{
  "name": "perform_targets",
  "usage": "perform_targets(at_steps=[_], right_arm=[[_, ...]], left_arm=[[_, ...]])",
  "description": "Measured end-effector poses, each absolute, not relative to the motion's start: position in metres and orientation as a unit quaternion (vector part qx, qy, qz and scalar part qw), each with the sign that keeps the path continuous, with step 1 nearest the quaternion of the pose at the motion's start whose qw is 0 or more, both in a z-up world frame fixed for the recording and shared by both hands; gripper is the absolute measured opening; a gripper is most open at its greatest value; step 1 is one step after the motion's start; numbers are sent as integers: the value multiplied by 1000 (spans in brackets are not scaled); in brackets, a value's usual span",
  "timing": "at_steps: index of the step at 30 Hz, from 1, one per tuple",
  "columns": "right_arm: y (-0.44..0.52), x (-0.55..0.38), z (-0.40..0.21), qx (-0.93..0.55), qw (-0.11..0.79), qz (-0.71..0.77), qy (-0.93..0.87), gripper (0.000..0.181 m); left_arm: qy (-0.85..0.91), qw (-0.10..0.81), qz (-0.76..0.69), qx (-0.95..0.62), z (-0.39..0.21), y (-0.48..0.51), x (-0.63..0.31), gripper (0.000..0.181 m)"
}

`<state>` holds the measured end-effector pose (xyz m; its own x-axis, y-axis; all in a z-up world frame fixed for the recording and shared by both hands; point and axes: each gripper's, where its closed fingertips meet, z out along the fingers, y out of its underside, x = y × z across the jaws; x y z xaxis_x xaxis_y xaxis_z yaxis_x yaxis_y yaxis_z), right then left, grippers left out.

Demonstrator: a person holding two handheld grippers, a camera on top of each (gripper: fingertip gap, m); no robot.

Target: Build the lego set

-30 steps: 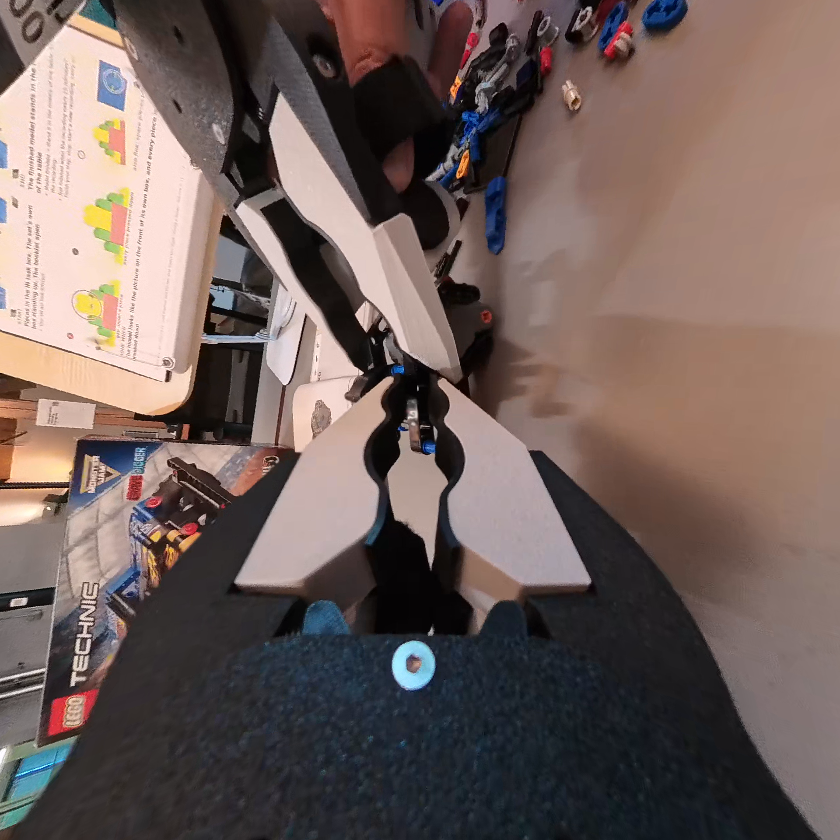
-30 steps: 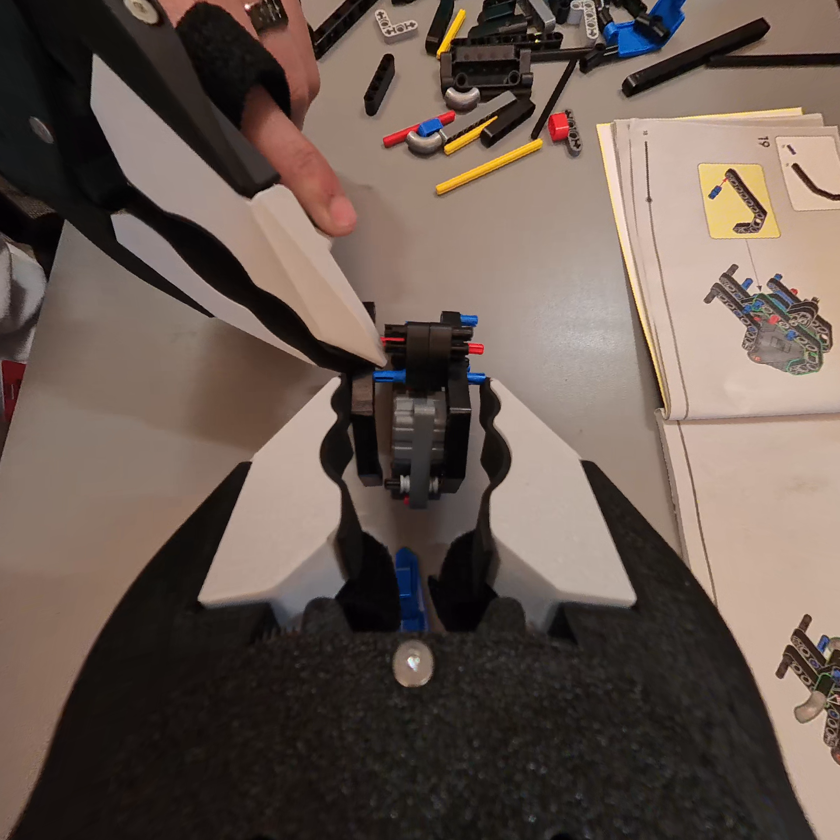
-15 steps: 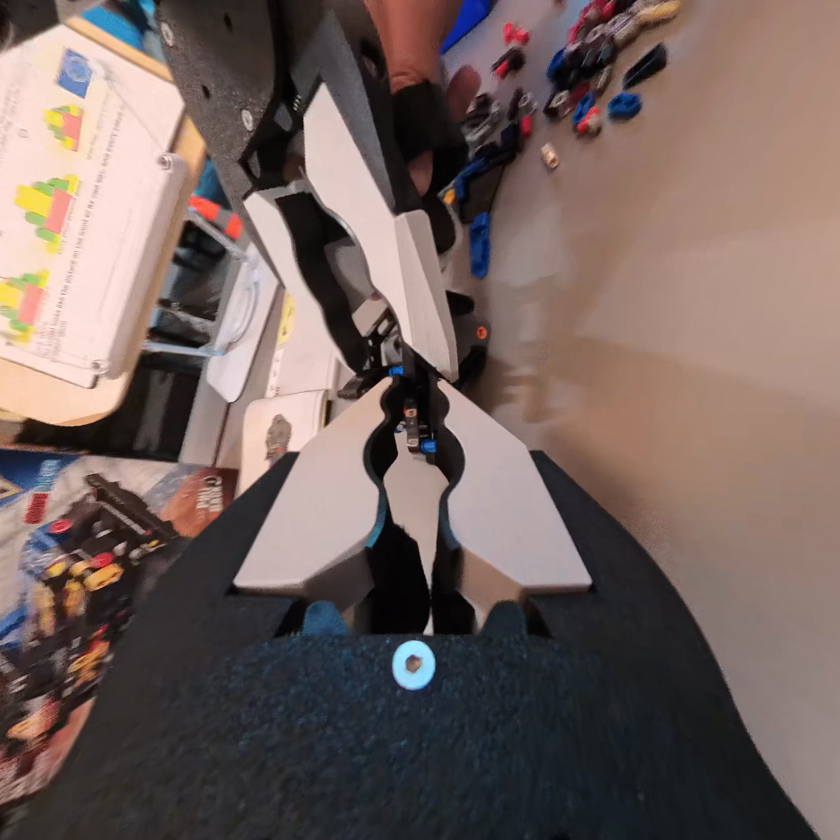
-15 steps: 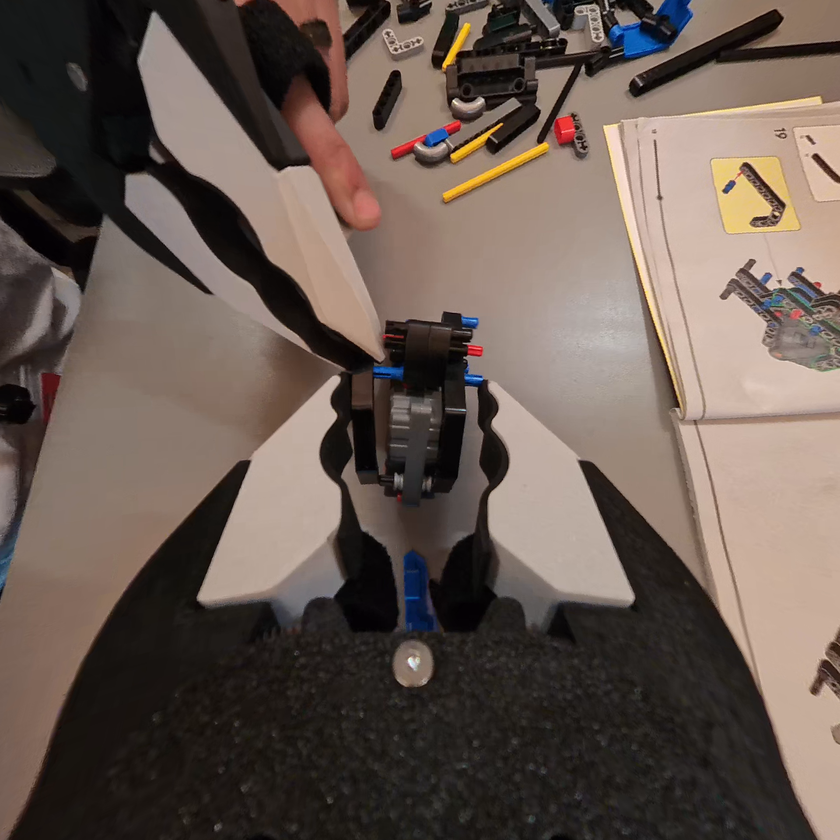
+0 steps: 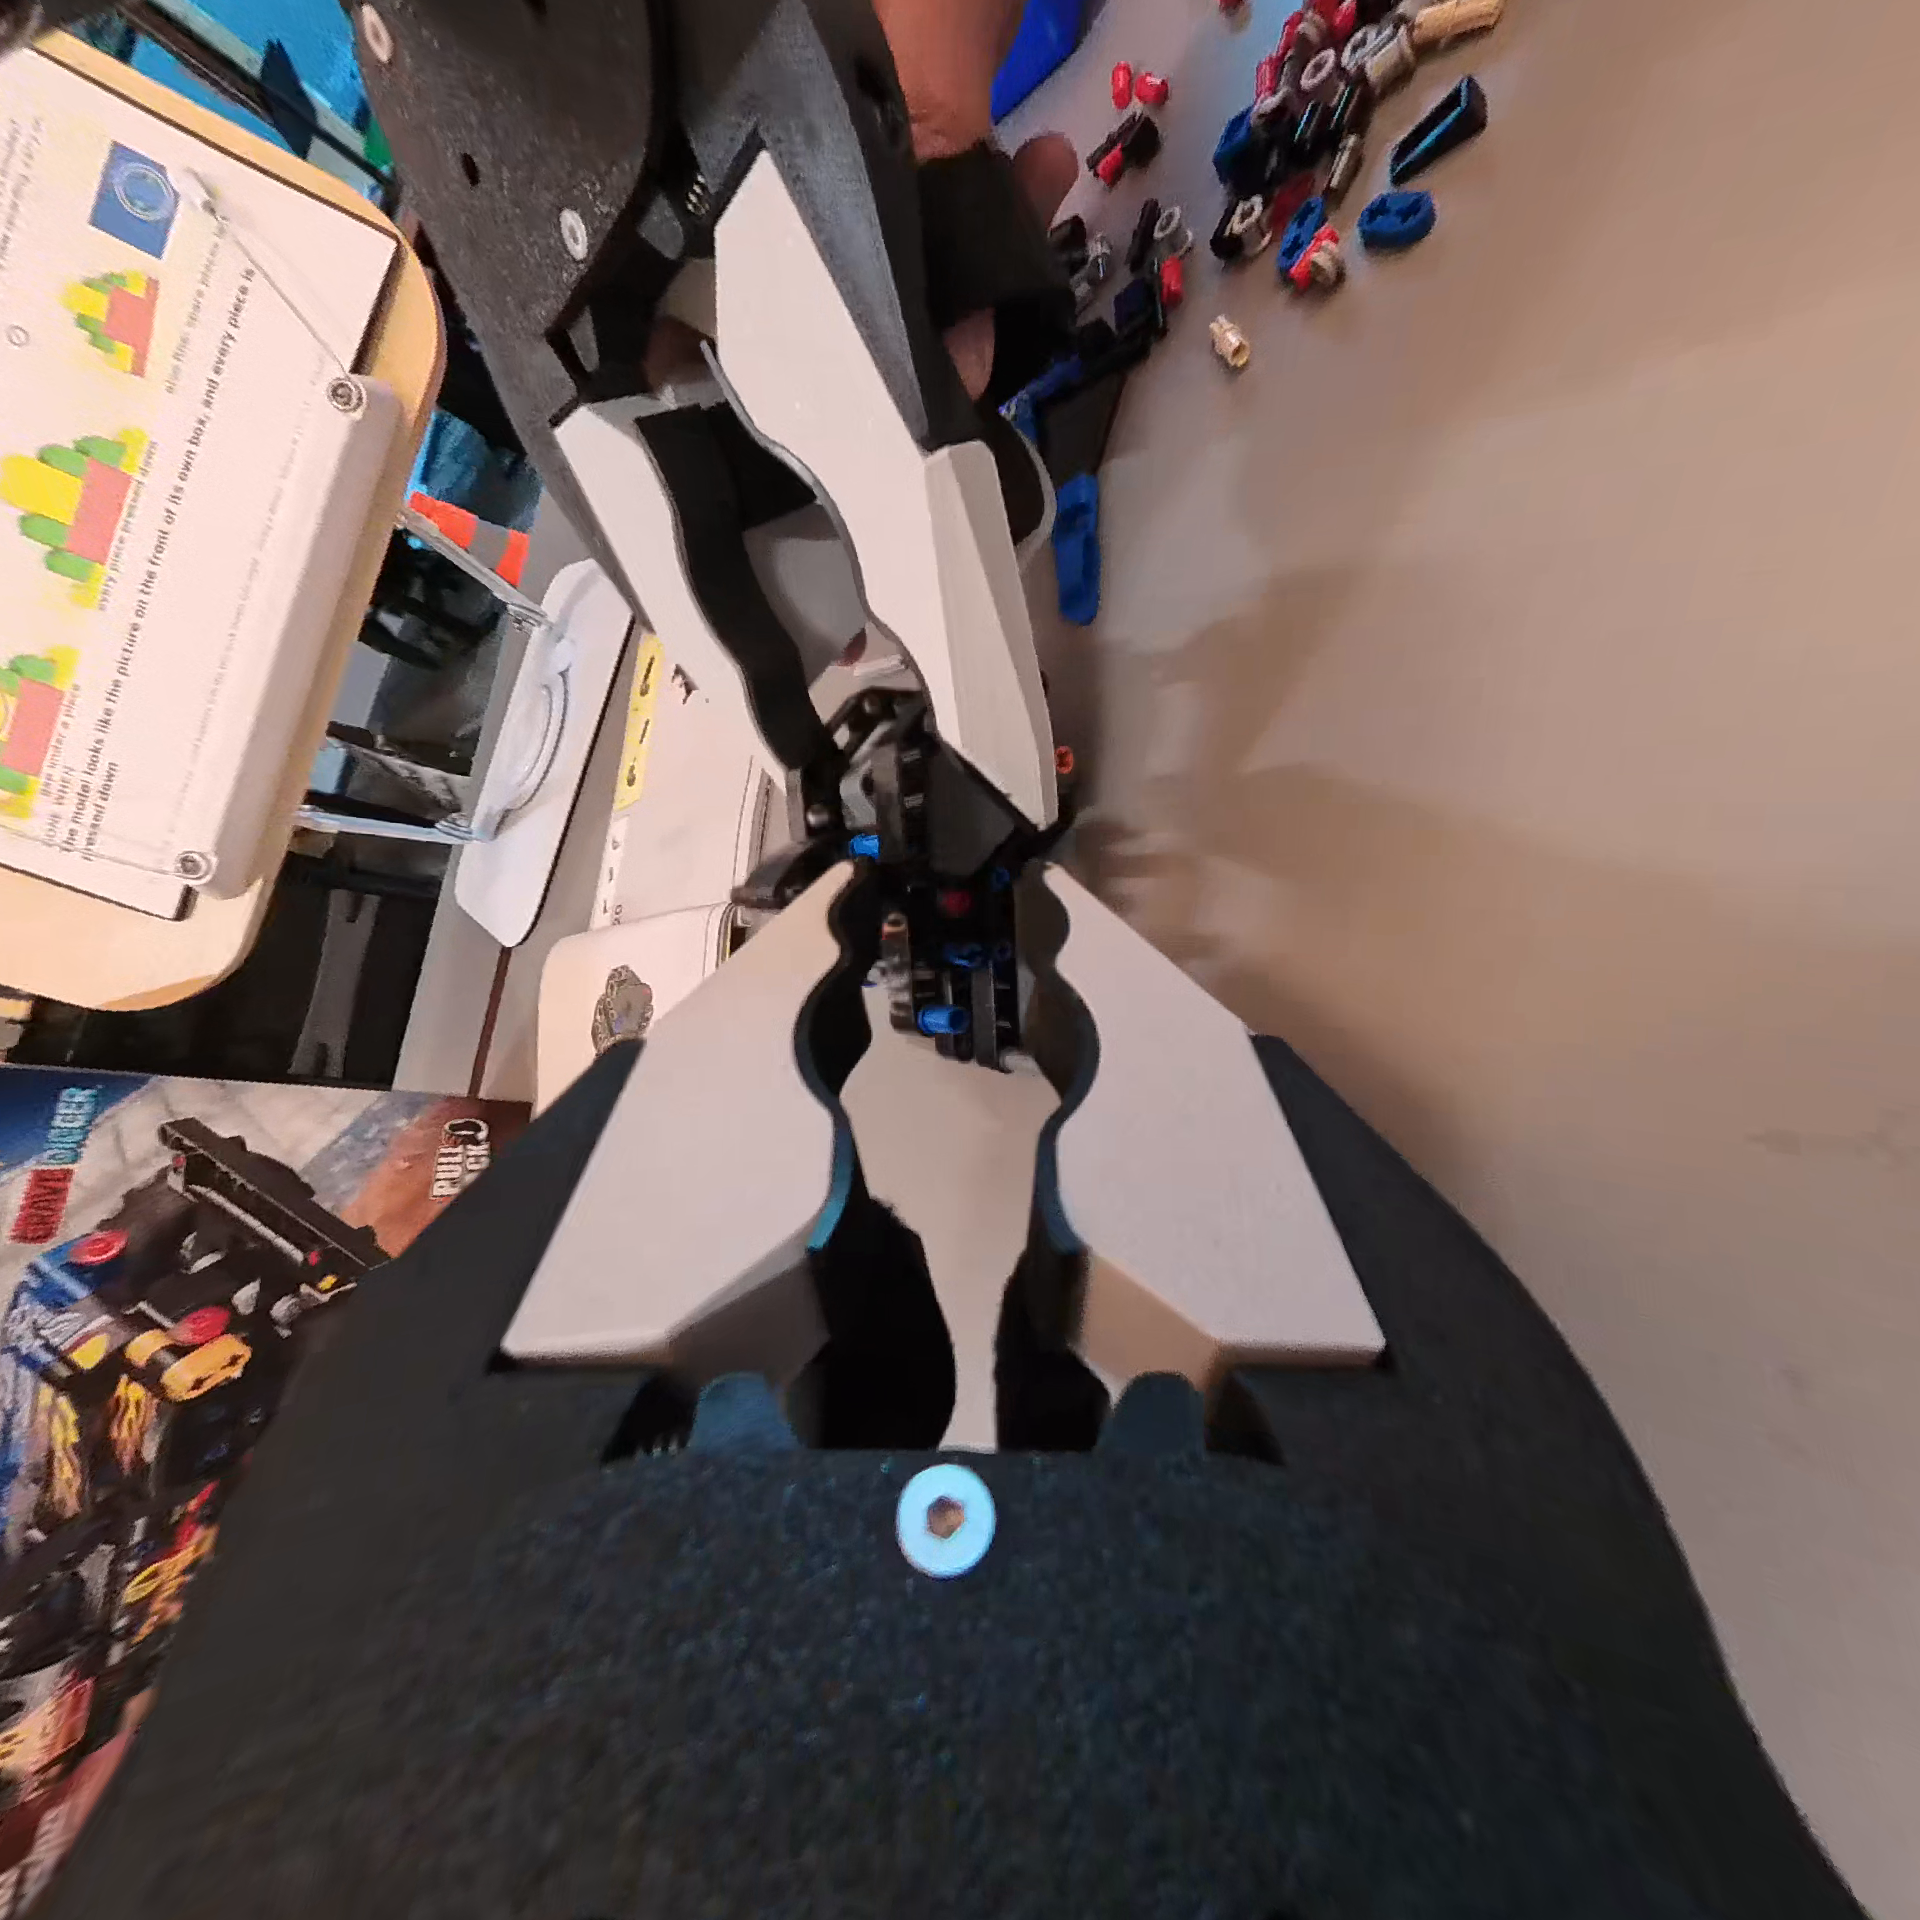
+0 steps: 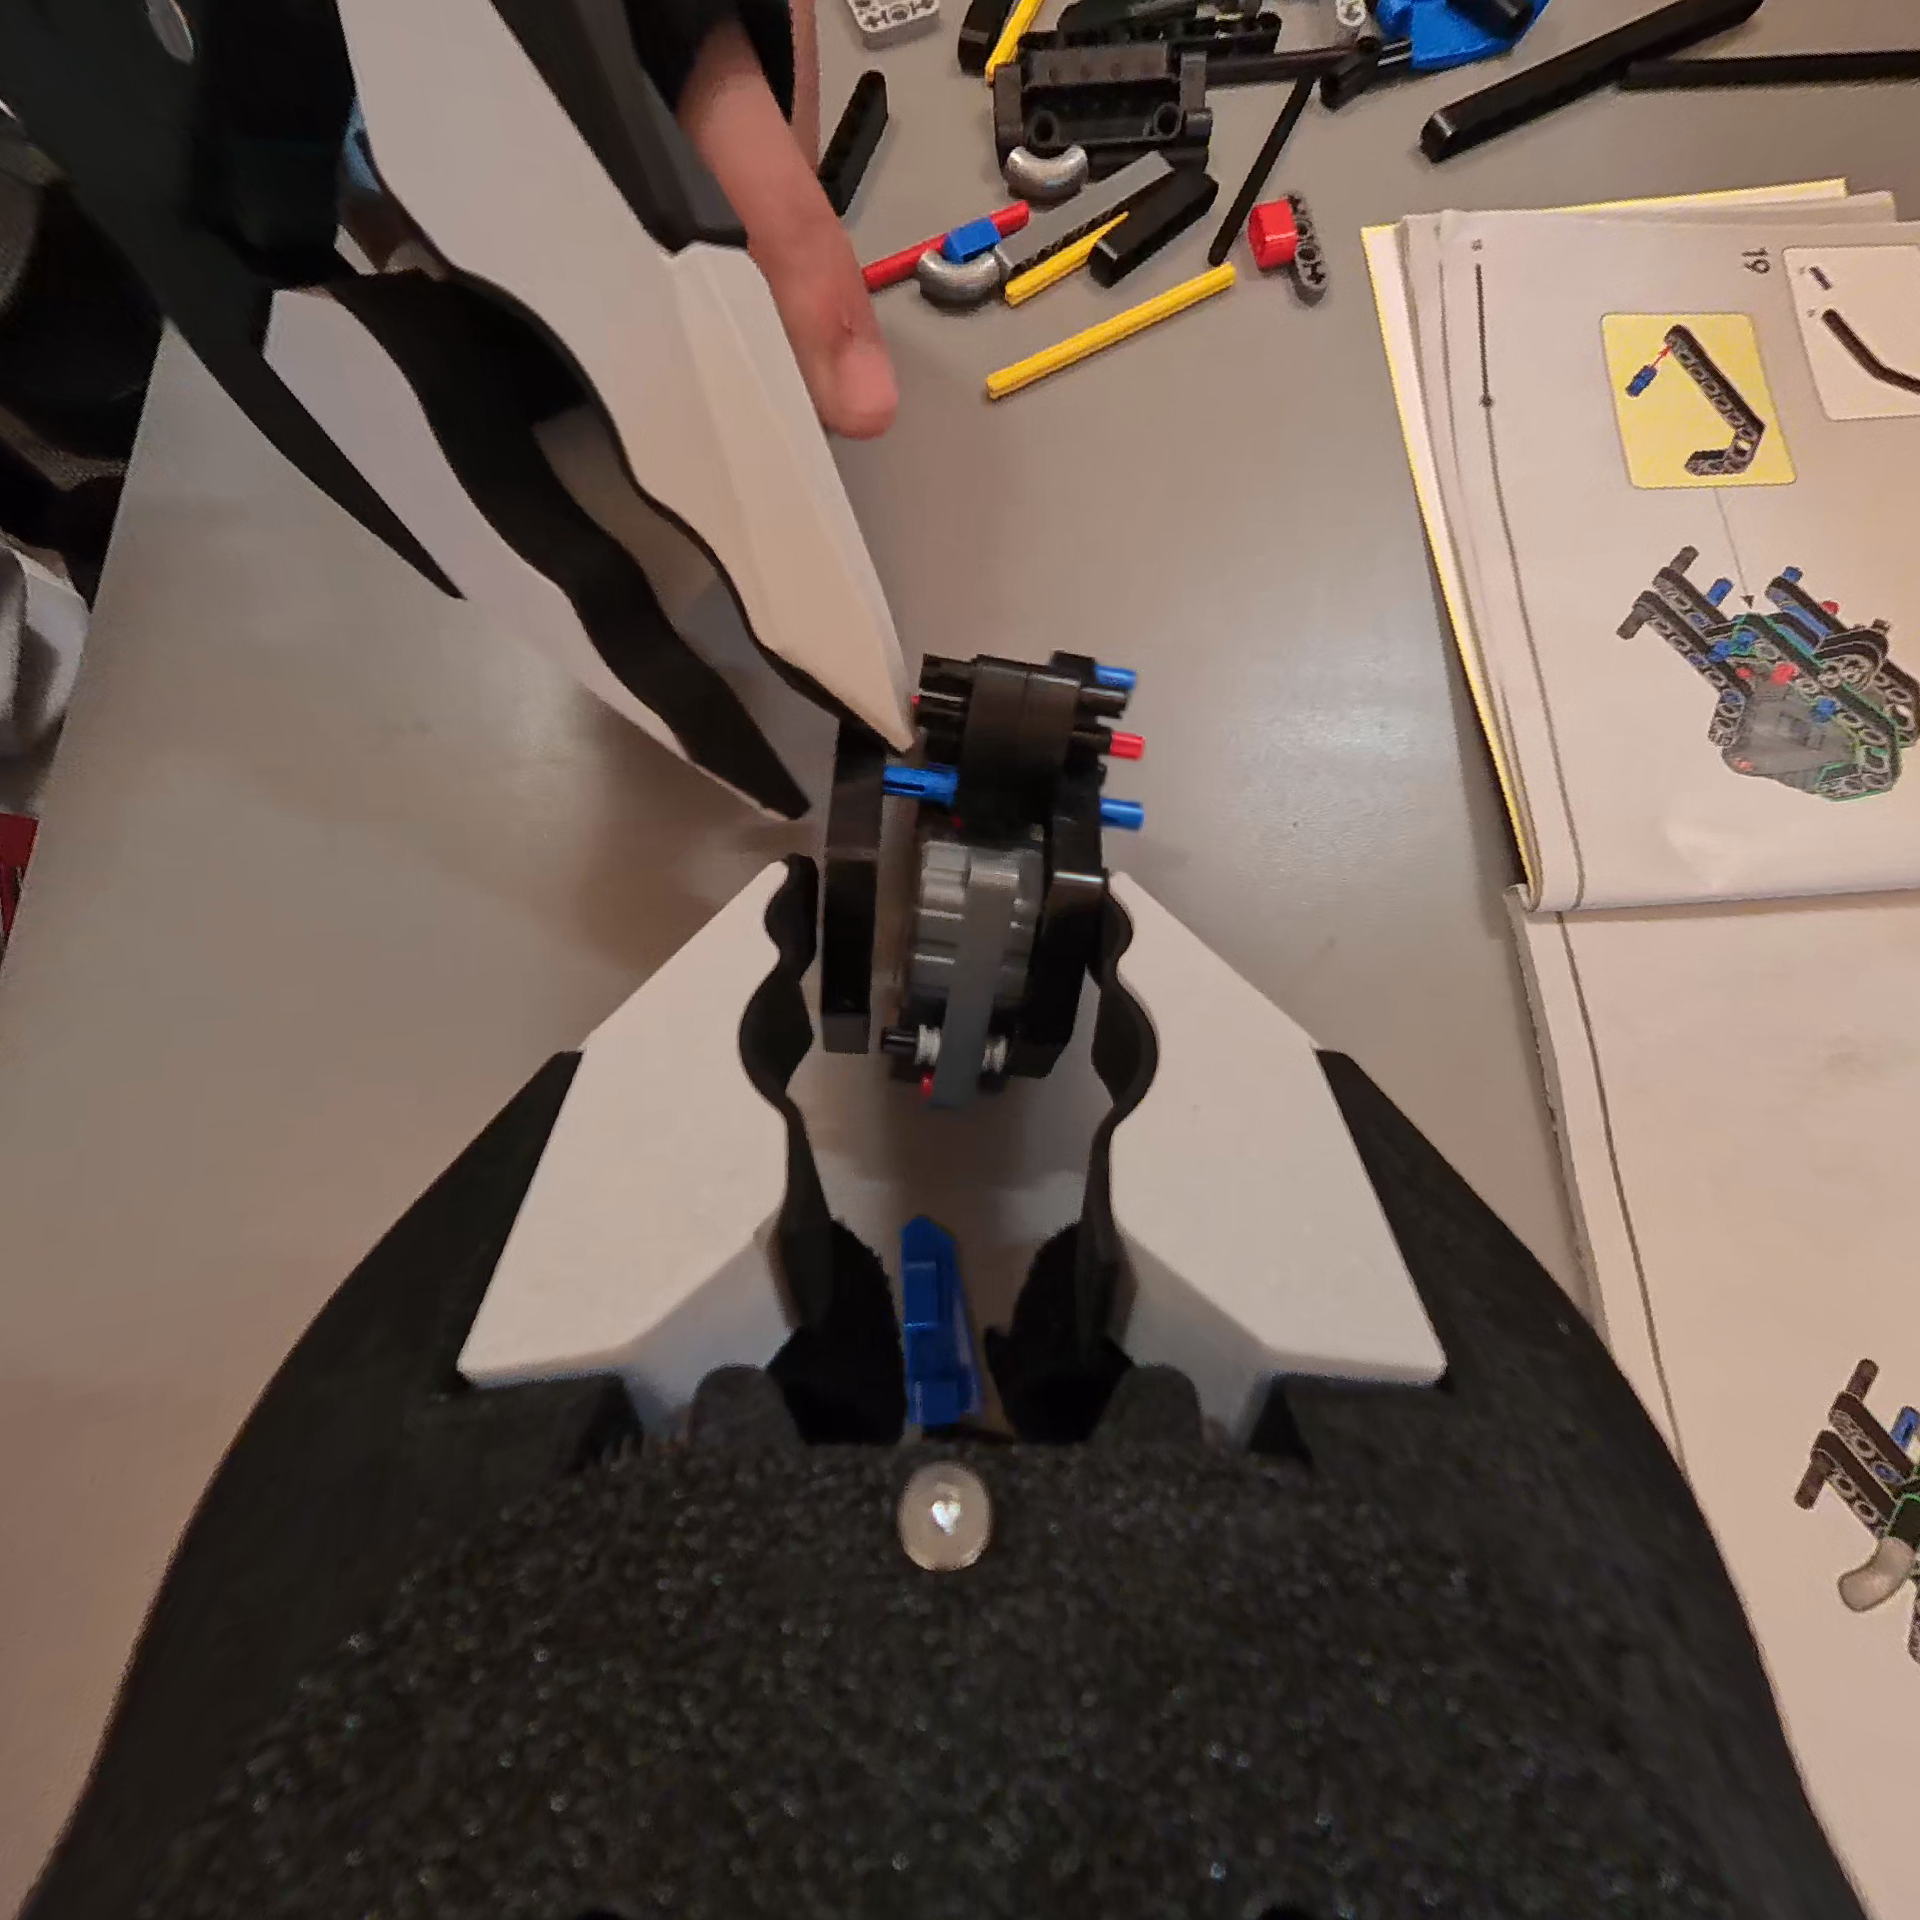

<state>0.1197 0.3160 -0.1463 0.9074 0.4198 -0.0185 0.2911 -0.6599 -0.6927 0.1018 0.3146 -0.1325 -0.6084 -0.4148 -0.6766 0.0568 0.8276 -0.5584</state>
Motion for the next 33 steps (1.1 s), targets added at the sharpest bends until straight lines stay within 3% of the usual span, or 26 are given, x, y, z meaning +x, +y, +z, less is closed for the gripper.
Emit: perform_targets(at_steps=[13,17,27,30,33], right_arm=[[318,116,-128,-890,399,167,-144,58],[319,120,-136,-899,385,161,-136,50],[320,126,-140,-902,381,159,-124,49],[319,126,-140,-901,382,162,-124,49],[318,126,-140,-902,382,158,-127,49]], left_arm=[[854,408,-300,-118,-133,309,99,32],[850,457,-251,-76,-136,312,100,32],[768,627,-111,63,-119,312,102,39],[794,583,-173,10,-119,311,101,41],[821,463,-312,-116,-113,314,105,51]])
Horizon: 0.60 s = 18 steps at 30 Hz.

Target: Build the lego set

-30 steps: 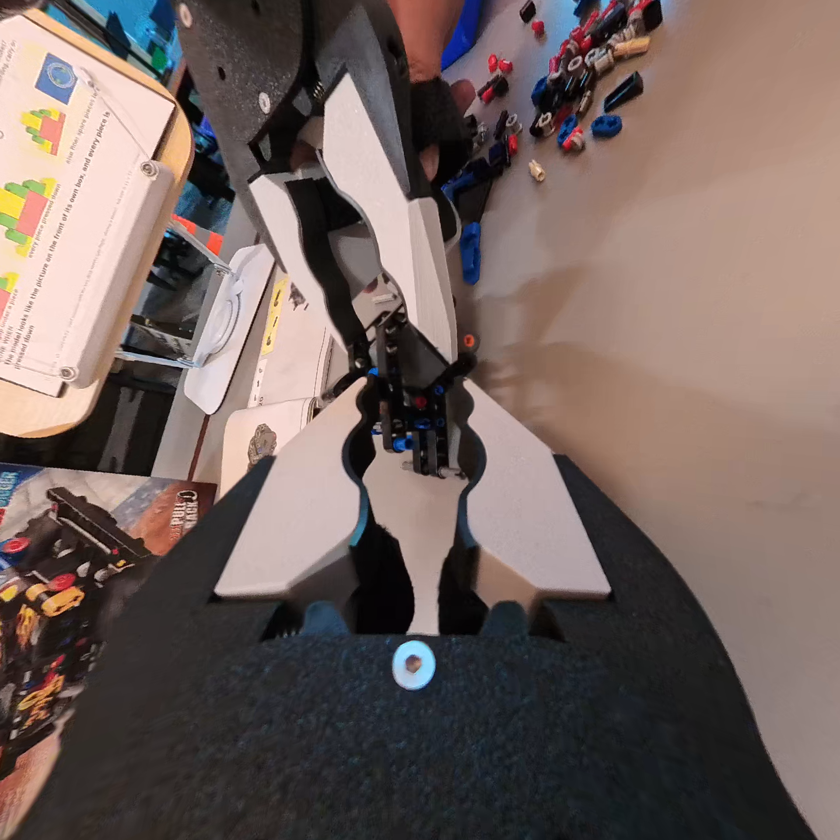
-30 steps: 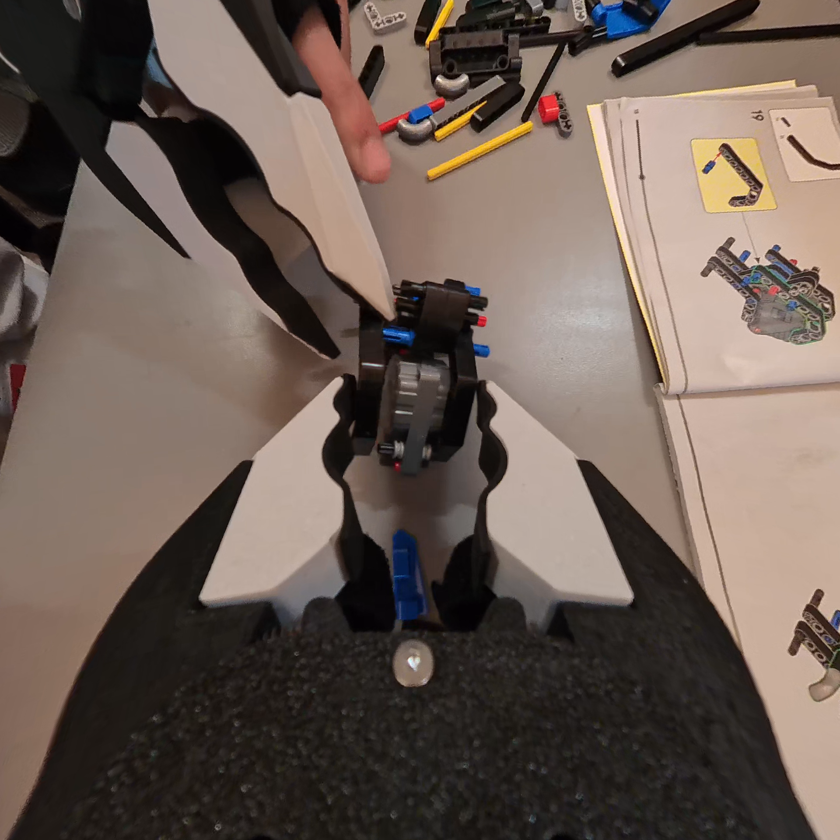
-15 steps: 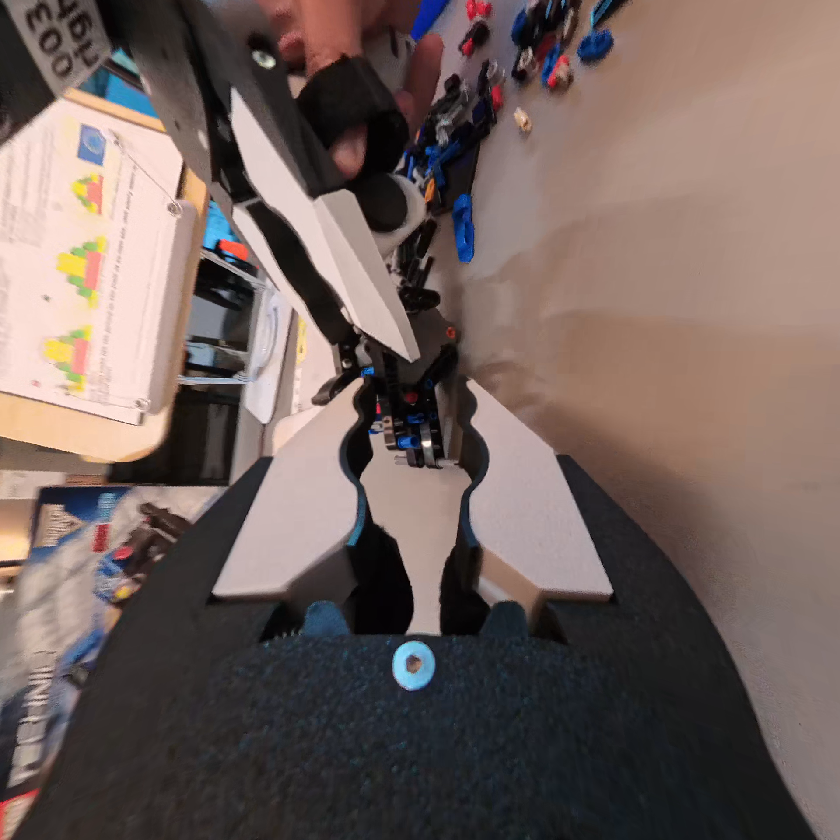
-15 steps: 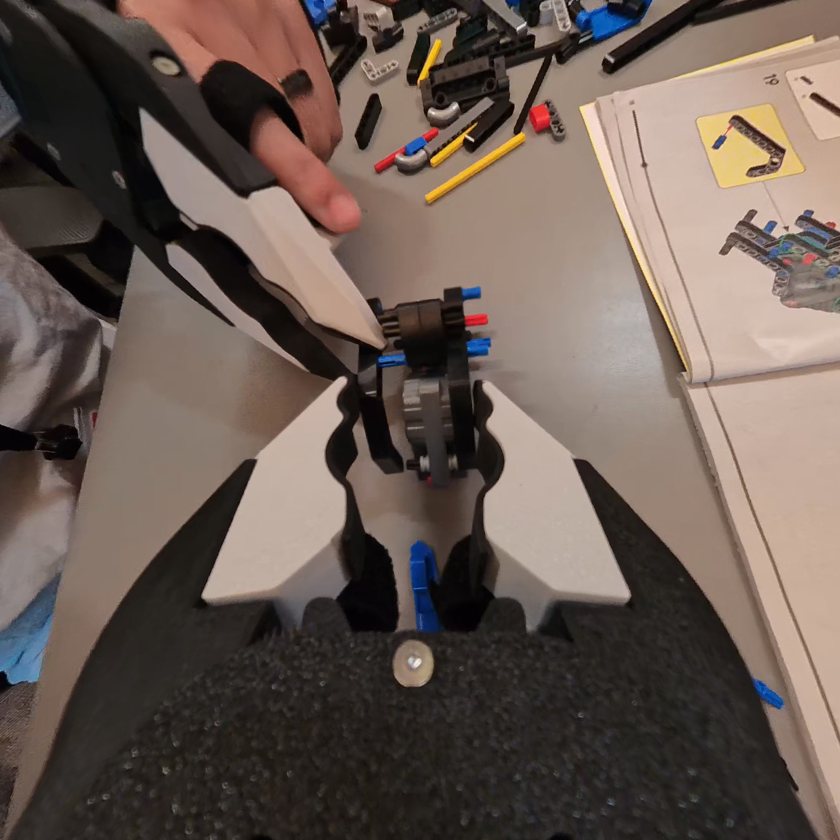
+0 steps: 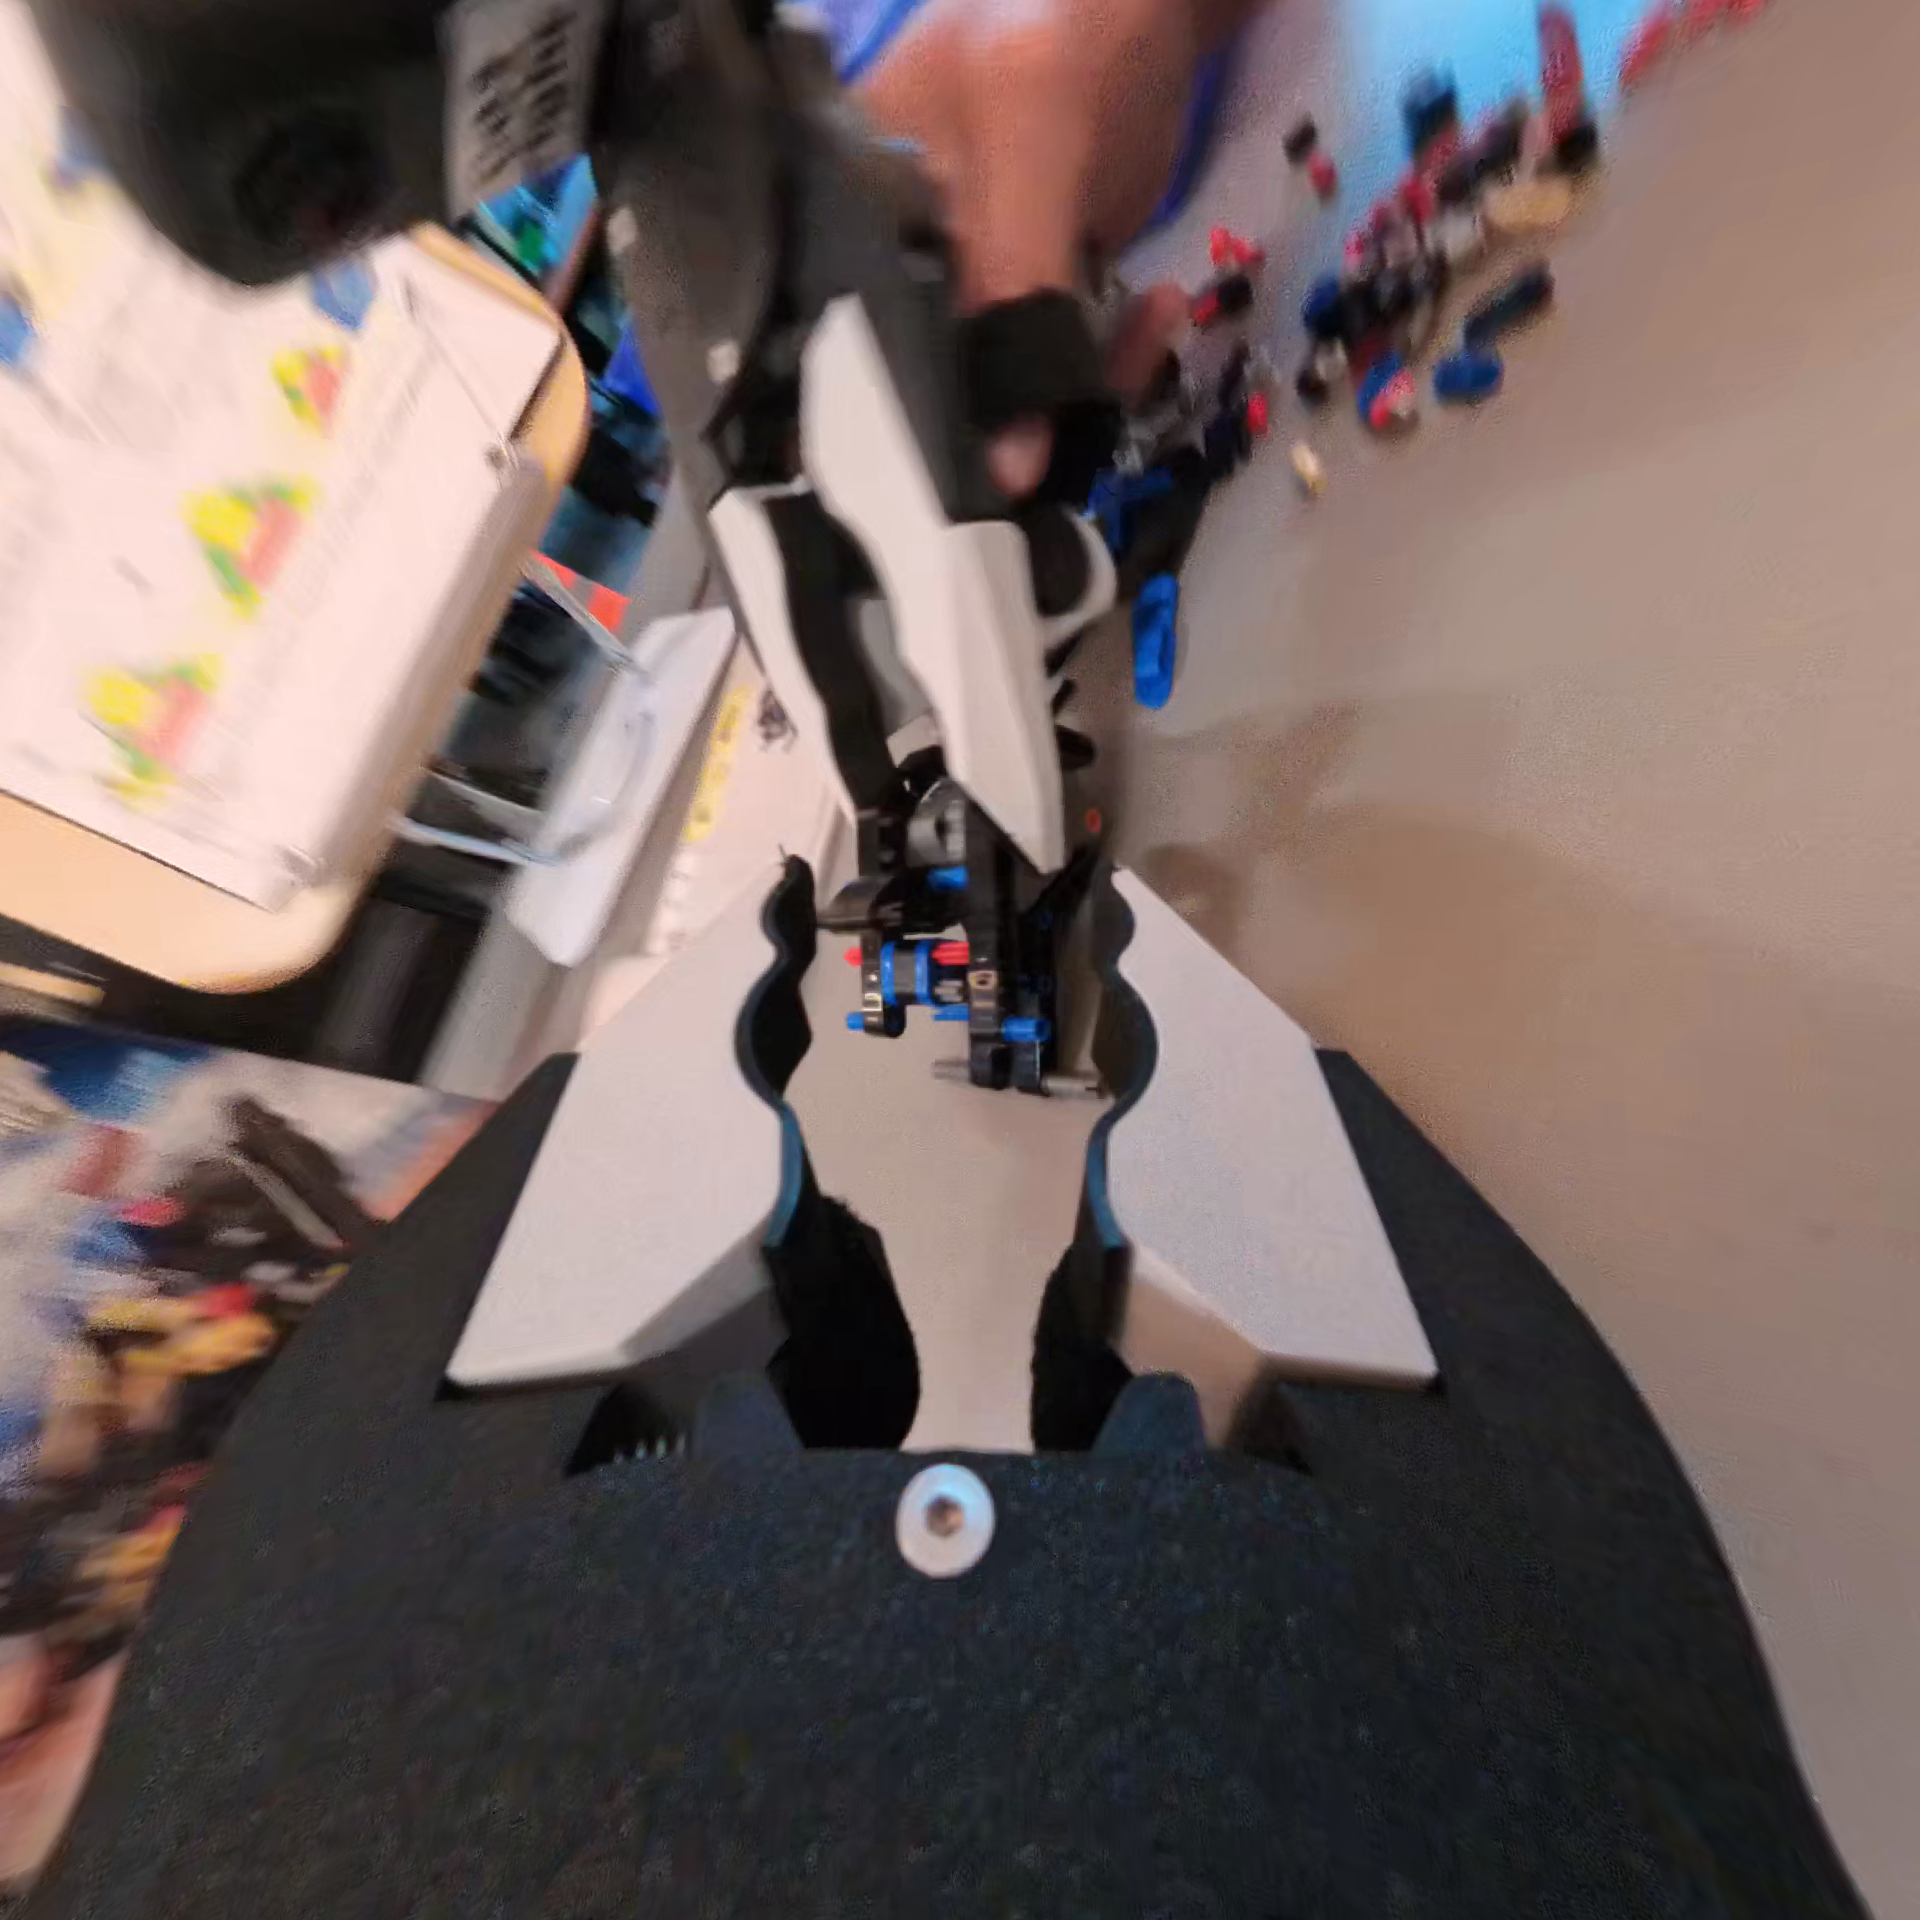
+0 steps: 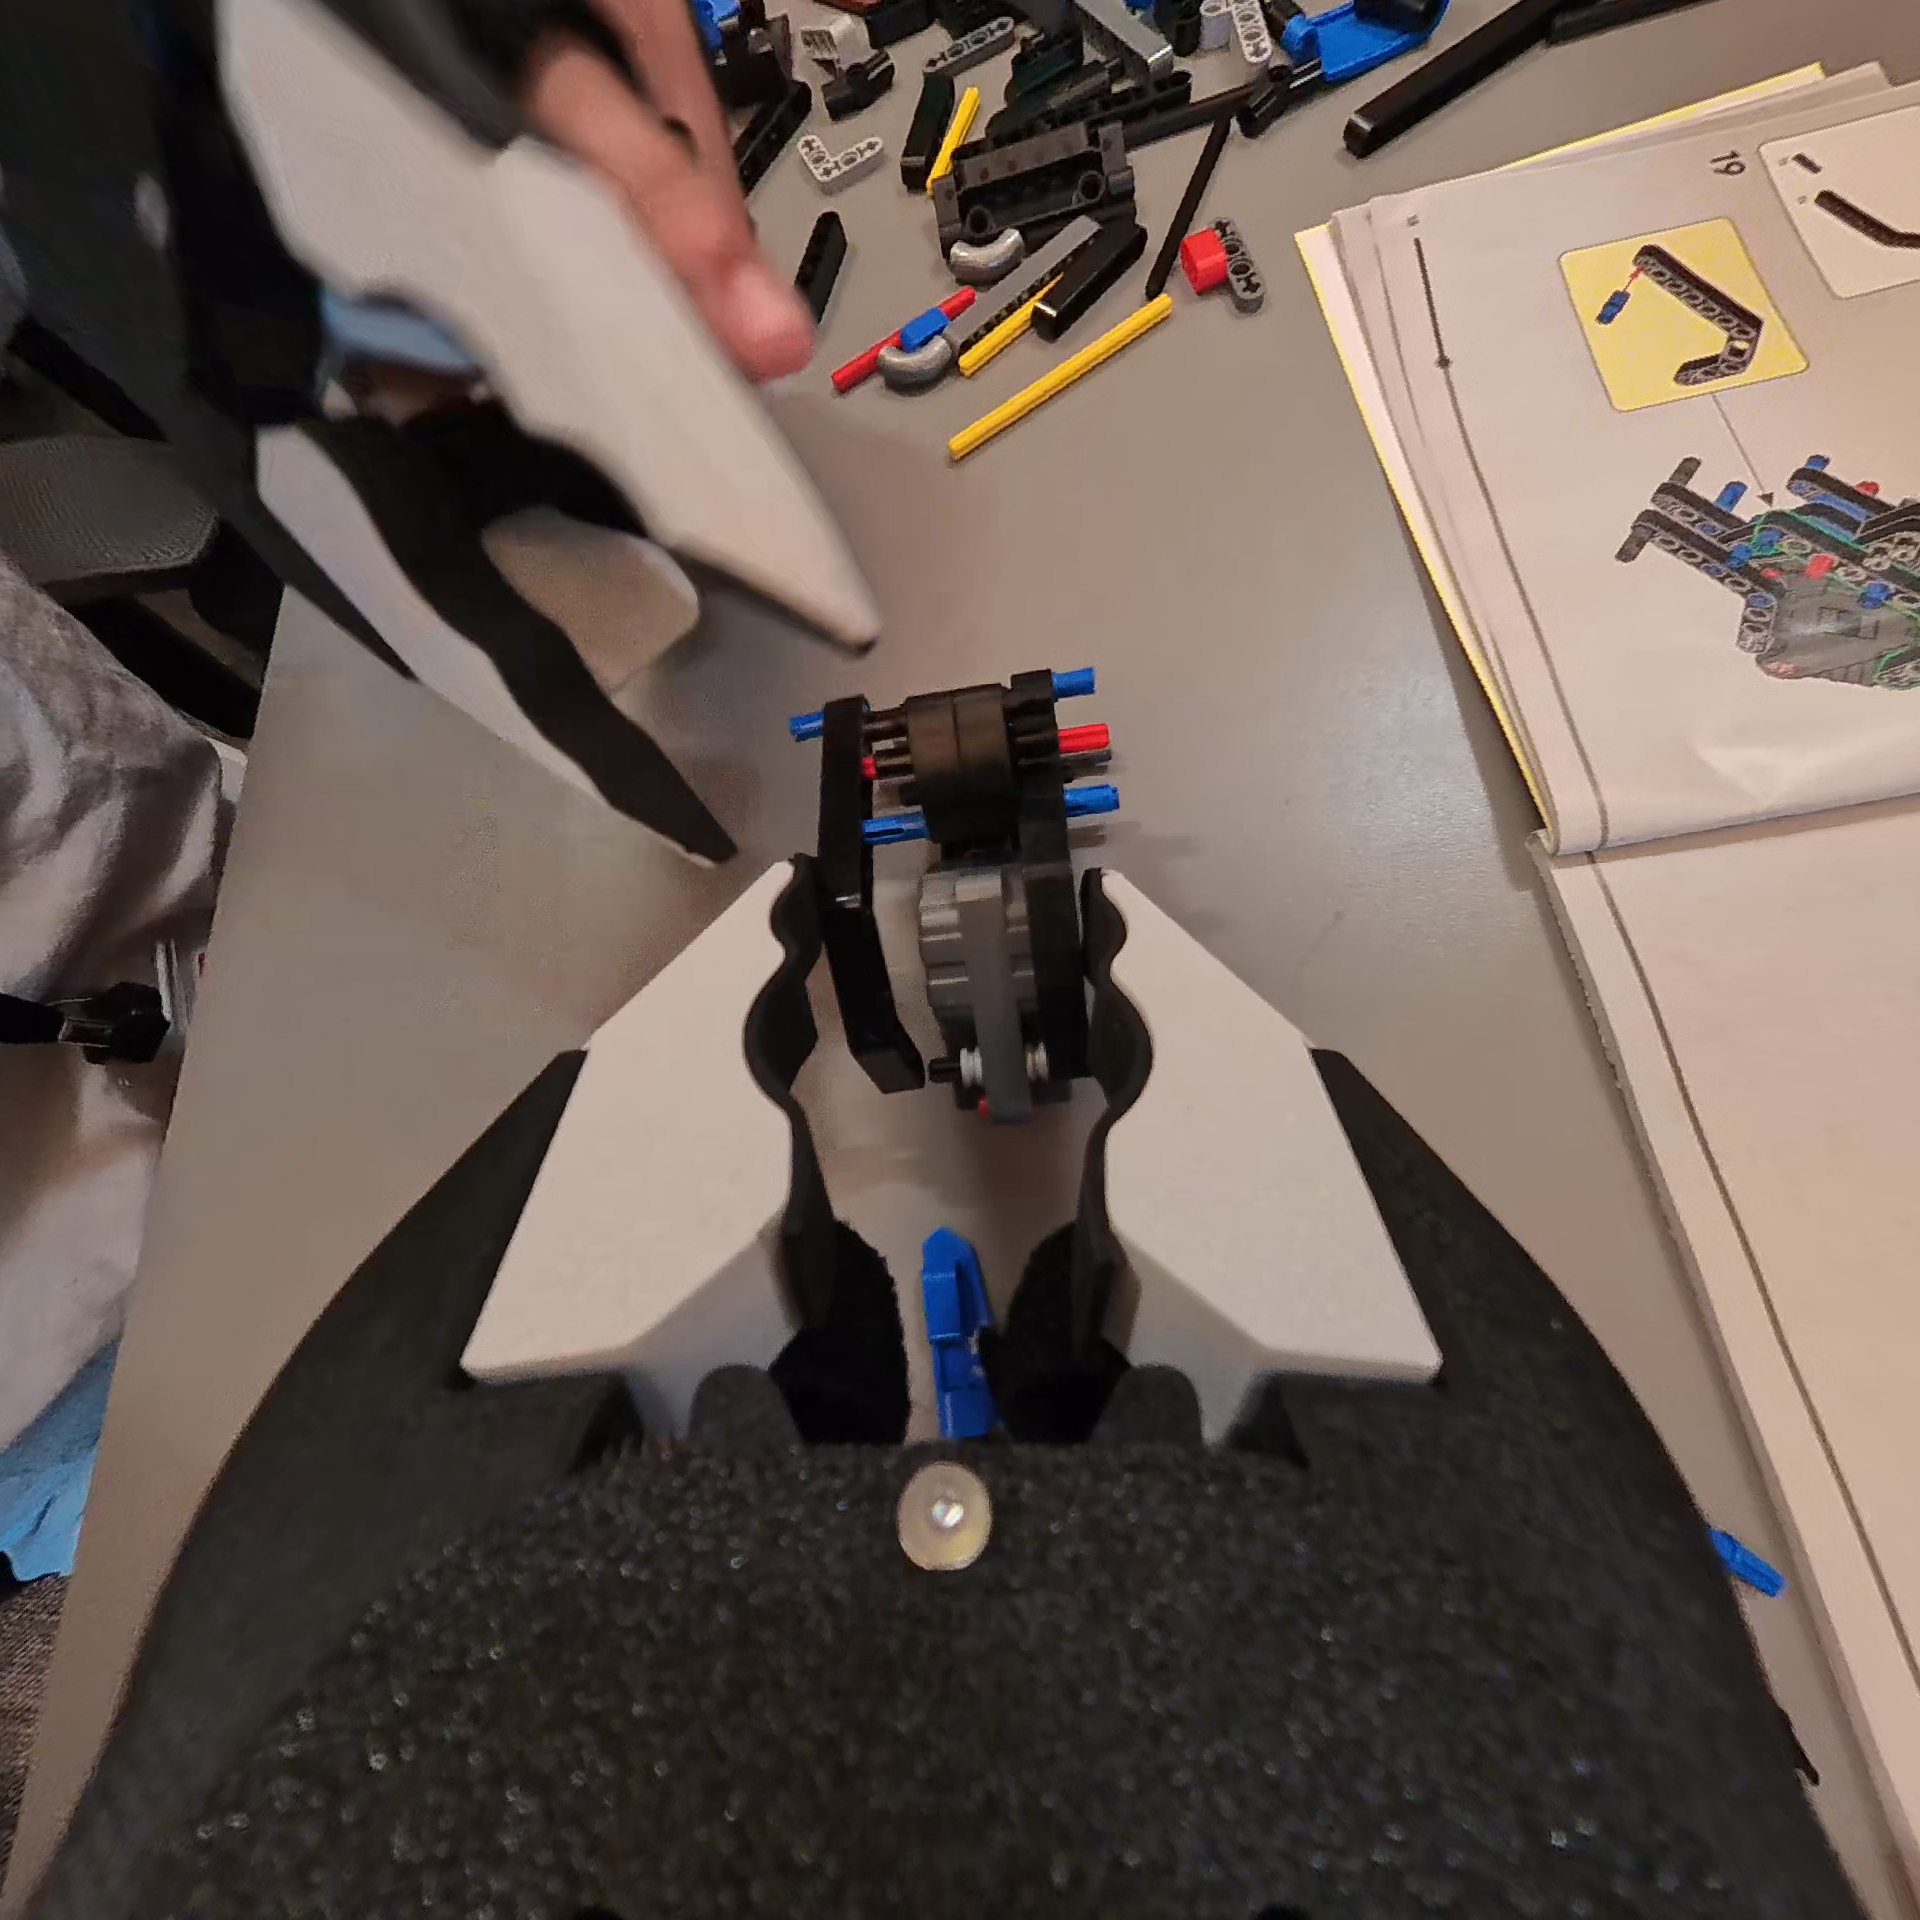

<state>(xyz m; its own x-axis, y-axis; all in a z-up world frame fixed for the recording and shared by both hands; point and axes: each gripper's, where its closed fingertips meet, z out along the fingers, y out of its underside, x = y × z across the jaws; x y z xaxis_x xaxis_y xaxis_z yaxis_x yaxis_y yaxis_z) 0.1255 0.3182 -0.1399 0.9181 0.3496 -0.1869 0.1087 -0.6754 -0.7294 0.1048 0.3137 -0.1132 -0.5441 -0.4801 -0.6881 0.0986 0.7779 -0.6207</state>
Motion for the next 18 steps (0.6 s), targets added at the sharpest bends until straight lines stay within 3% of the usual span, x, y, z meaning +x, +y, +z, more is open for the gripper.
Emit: perform_targets(at_steps=[6,18], right_arm=[[313,120,-140,-894,391,155,-154,49],[310,96,-141,-884,387,154,-211,47]], left_arm=[[819,239,-455,-255,-121,320,111,72],[854,217,-421,-217,-140,311,99,46]])
